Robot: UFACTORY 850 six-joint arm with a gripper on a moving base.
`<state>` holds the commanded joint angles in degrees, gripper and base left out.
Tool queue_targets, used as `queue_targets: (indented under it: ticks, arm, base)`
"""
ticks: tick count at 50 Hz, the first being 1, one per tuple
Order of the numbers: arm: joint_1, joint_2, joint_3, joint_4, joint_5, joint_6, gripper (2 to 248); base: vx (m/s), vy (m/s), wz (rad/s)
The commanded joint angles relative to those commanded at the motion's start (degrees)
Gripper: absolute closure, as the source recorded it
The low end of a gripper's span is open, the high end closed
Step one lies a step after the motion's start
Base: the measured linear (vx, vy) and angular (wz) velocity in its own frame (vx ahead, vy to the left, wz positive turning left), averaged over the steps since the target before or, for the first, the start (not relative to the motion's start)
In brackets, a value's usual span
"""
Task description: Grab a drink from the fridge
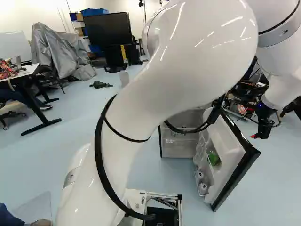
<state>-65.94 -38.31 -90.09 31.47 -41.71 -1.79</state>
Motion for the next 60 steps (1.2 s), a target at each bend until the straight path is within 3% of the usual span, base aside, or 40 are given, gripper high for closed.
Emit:
queue_targets:
  ticks: [16,60]
  arm:
    - [-0.9,-0.8,-1.3,-1.6,-5.1,0.0,3]
    - [0.3,2.4,3.6,-1.7,-5.4,0.0,3]
  base:
    - [0.000,0.000,0.000]
    - [0.000,0.000,0.000]
